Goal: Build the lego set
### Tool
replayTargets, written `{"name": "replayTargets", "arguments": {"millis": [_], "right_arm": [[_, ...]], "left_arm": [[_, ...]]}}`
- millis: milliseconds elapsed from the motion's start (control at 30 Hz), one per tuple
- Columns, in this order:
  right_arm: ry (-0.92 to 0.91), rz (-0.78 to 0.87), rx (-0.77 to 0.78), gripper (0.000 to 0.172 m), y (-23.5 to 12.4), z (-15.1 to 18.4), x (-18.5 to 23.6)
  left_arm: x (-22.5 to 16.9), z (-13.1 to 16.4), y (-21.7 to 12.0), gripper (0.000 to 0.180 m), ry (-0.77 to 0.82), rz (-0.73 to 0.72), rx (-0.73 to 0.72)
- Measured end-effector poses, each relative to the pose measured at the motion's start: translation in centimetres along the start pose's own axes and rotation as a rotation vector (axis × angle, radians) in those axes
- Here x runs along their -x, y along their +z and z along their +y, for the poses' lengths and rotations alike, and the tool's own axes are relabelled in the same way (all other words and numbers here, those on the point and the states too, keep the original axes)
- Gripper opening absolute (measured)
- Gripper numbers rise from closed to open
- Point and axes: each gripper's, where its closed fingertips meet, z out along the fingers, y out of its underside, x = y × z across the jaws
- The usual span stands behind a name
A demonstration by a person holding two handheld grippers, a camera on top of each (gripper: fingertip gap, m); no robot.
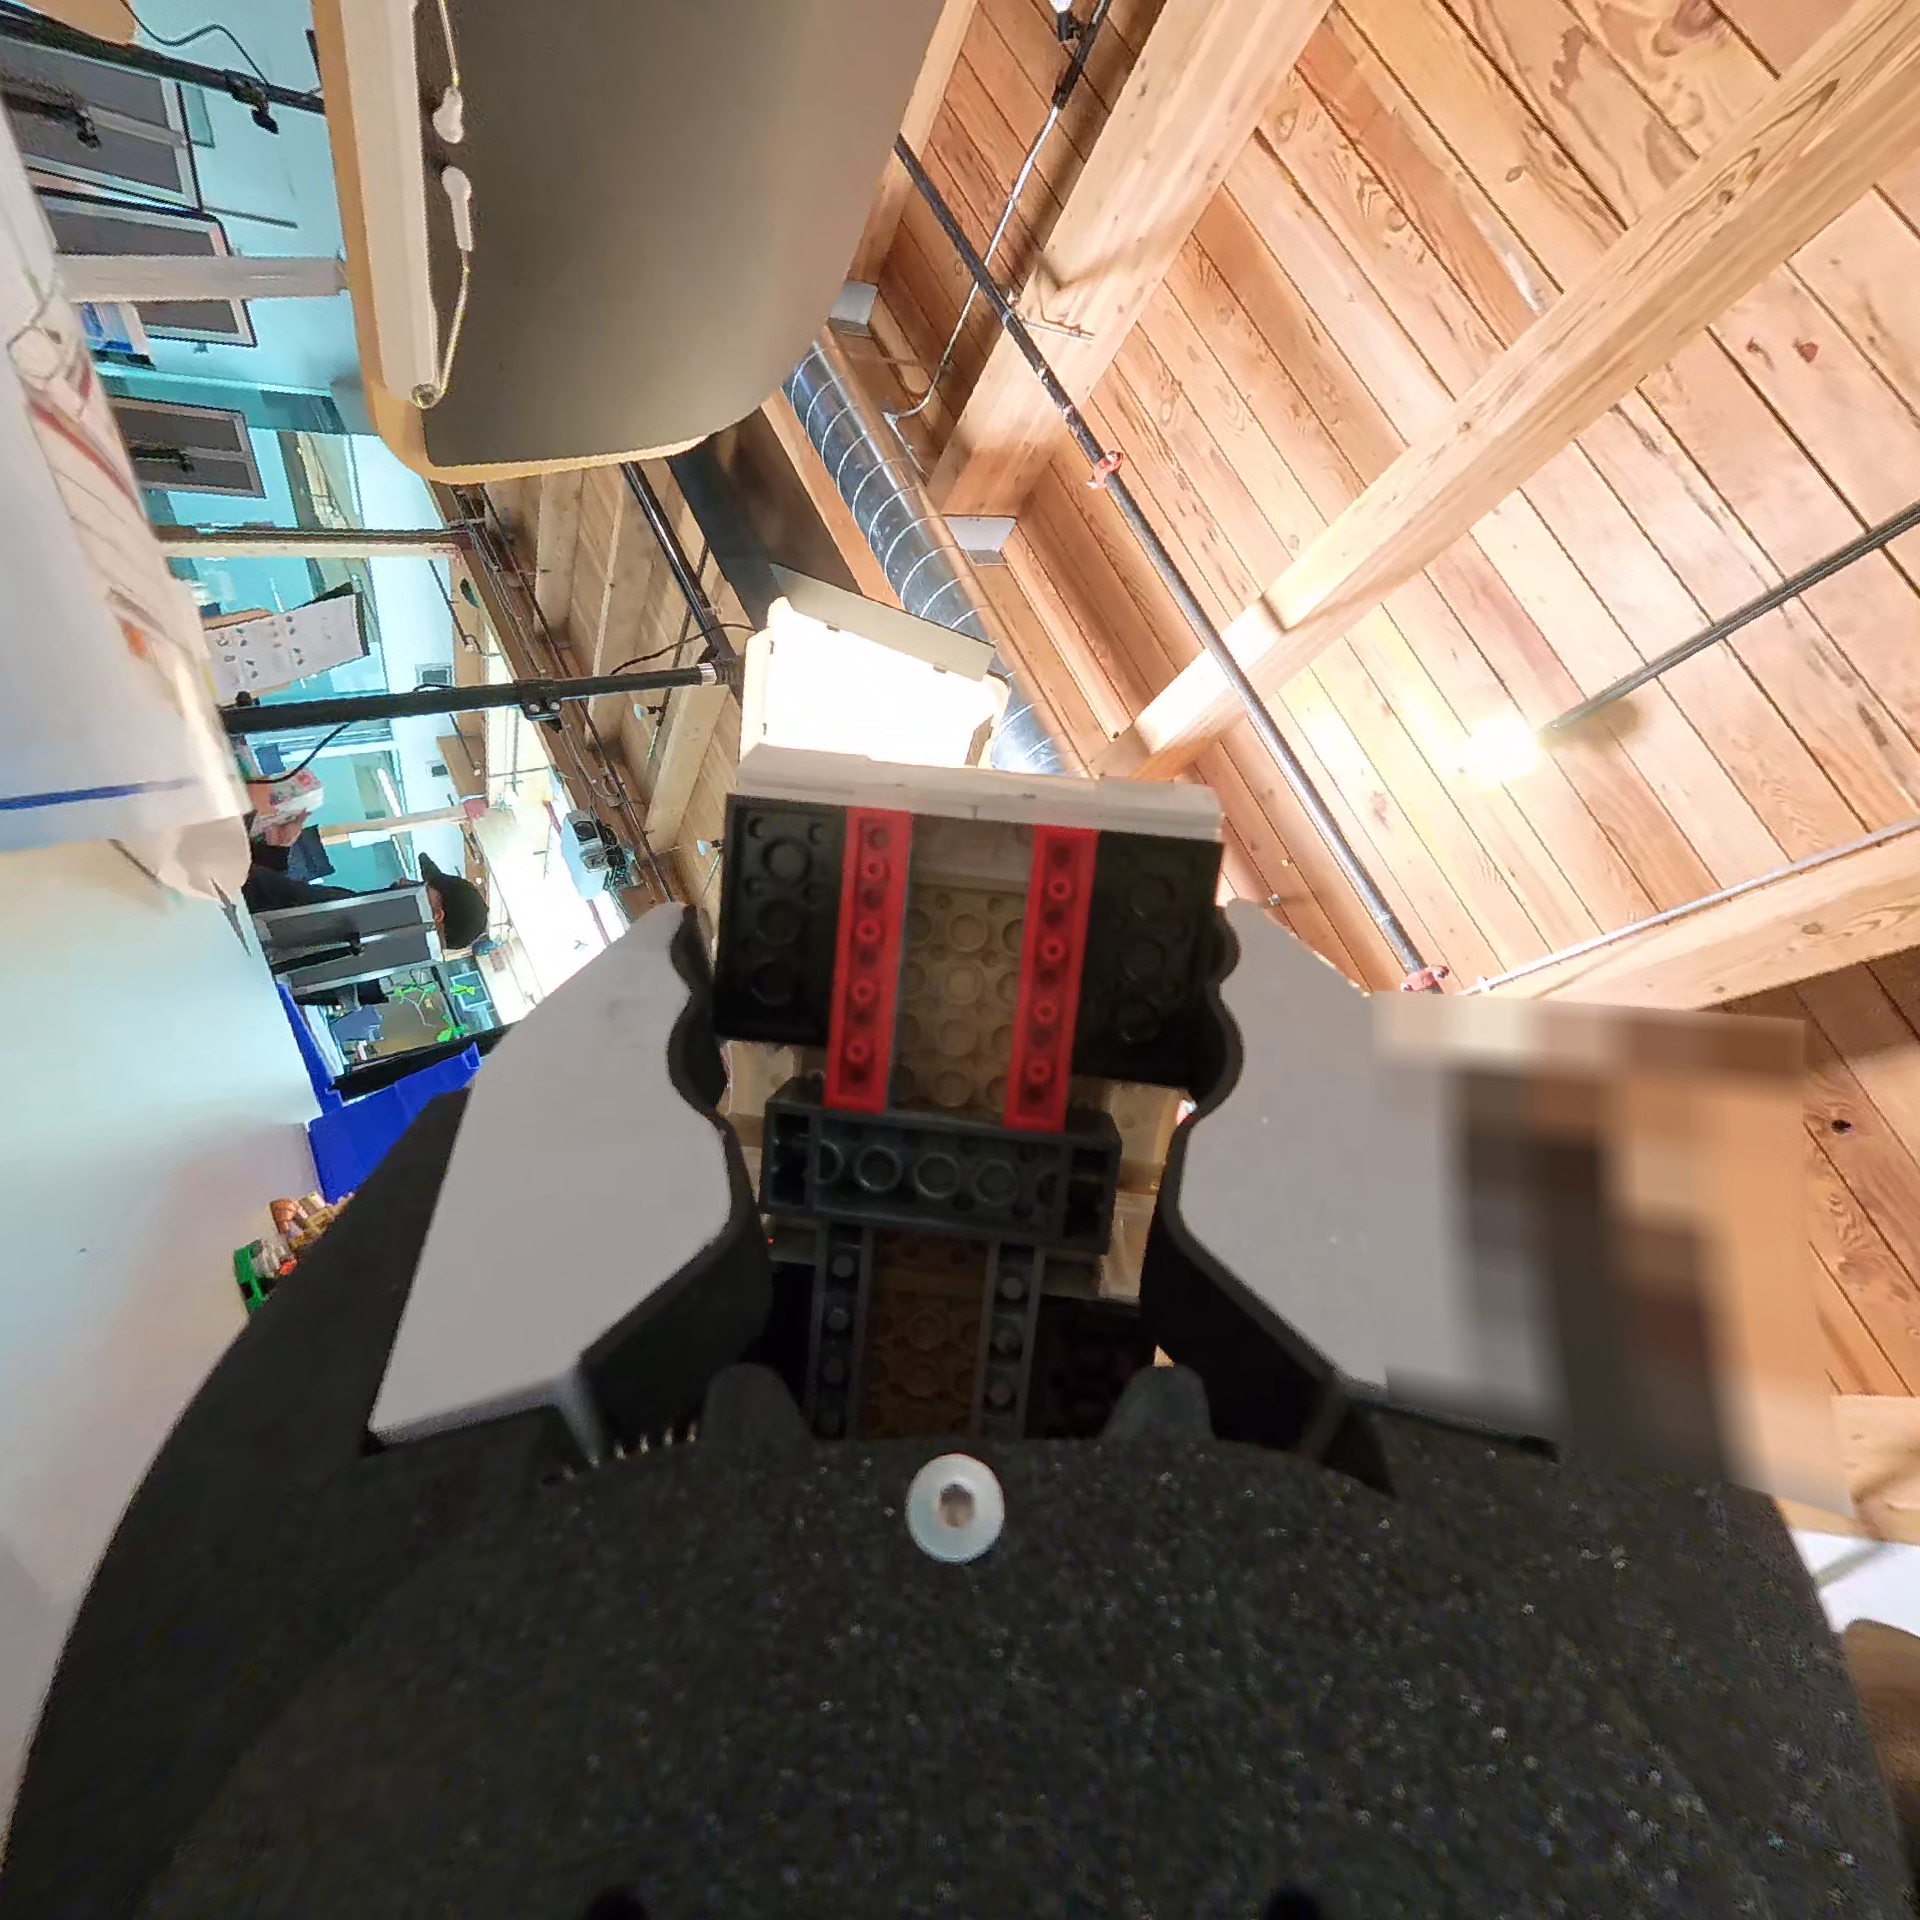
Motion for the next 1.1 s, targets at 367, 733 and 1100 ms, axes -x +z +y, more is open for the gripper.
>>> {"name": "replayTargets", "arguments": {"millis": [367,733,1100], "right_arm": [[0.009,0.012,-0.035,0.098,0.6,-1.3,0.0],[-0.096,0.264,-0.128,0.081,0.4,-4.0,-1.2],[-0.127,0.360,-0.132,0.052,0.8,-4.9,-2.0]], "left_arm": [[0.3,-0.2,0.9,0.089,-0.028,0.024,-0.099],[1.9,-0.2,0.2,0.089,0.117,-0.113,-0.318],[1.3,0.4,0.5,0.089,0.163,-0.108,-0.284]]}}
